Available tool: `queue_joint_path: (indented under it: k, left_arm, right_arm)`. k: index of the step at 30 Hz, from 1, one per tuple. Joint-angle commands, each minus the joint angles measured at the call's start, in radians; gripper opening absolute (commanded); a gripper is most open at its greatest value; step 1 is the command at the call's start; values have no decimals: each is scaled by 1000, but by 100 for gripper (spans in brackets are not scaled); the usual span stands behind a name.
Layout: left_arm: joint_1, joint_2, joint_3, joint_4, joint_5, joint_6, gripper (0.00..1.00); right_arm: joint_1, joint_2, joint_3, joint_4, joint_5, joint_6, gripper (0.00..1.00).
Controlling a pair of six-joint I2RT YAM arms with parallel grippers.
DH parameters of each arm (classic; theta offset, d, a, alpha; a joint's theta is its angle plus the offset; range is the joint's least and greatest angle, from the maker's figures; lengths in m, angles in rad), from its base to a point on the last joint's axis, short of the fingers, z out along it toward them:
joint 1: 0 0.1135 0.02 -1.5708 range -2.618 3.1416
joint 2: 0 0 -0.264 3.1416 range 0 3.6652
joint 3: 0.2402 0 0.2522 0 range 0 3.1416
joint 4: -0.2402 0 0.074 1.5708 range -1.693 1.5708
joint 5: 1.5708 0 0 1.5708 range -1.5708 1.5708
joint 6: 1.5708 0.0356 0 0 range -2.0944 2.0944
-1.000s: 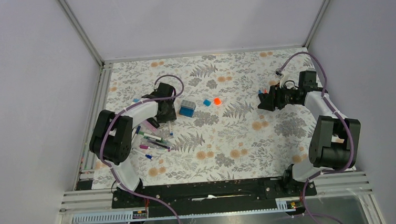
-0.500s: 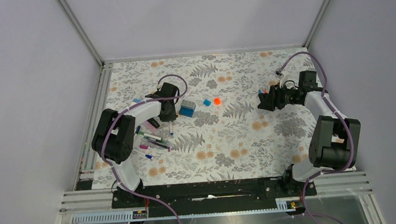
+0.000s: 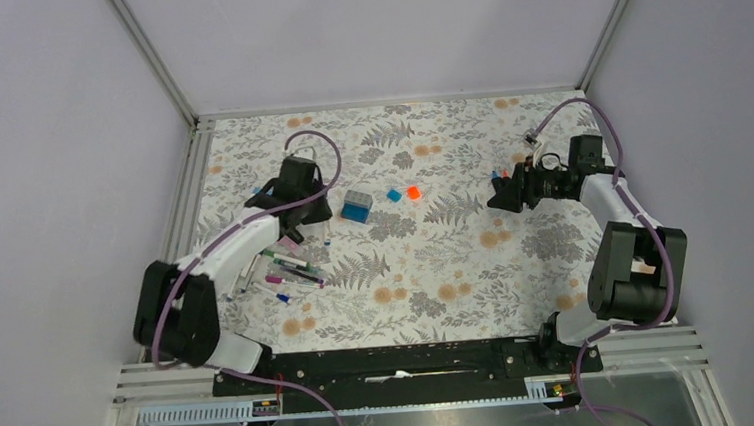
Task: Open the pen caps
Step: Pick up the pen from the center of the board.
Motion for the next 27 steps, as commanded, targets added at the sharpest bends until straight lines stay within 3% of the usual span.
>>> queue_joint_path:
  k: [1,5,8,10,14,16,27]
  left_arm:
    - [1,-177,-69,199,208,21,0]
    - [0,-272,-190,471,399,-118,0]
    - [-18,-289,-268,729,455,-252,0]
    - [-48,-267,-279,819,453,-295,0]
    - [-126,-190,-250,939,429,-341,0]
    - [-182,-144,-213,970,406,-347,0]
    - [-357,68,-41,1020,274,-361,0]
  right_arm:
    - [6,-49,14,-13,-122,-48,58]
    - [39,-61,1,27,-176,-12,59]
    - [97,-75,-38,162,-213,133,58]
    - [137,-94,-92,368,-240,331,58]
    - [198,-116,-266,1025,-236,905,59]
    - [211,-112,-323,1214,-178,1073,59]
    - [327,-46,-329,1241,-67,1252,58]
